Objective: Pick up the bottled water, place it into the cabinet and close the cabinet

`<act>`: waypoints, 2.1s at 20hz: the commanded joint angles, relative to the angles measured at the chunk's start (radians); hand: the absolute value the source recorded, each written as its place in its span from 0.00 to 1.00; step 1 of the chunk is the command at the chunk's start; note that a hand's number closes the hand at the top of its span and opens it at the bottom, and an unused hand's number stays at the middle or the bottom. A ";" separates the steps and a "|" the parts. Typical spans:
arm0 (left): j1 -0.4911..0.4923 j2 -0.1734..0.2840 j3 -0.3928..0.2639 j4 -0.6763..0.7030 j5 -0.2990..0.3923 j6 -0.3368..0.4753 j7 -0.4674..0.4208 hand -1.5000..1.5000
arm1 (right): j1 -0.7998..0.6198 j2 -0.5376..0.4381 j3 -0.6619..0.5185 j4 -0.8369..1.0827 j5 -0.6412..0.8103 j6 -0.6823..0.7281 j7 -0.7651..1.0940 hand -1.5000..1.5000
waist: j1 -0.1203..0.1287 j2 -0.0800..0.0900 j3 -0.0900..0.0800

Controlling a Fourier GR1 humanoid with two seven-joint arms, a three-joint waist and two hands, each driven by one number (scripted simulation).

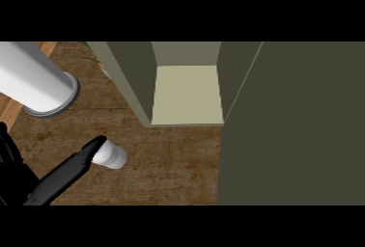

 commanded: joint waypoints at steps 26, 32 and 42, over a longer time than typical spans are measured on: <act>0.122 -0.002 -0.067 0.358 0.477 0.215 -0.288 0.00 | 0.451 -0.053 0.184 -0.216 0.103 0.031 -0.196 0.00 | 0.004 0.001 -0.007; 0.188 -0.002 0.068 0.499 0.733 0.036 -0.556 0.00 | 0.567 -0.102 0.180 -0.200 0.112 0.061 -0.315 0.00 | -0.001 -0.005 -0.007; 0.030 -0.002 0.200 0.982 0.996 -0.311 -0.938 0.00 | 0.631 -0.131 0.234 -0.275 0.154 0.033 -0.323 0.00 | -0.011 0.005 -0.007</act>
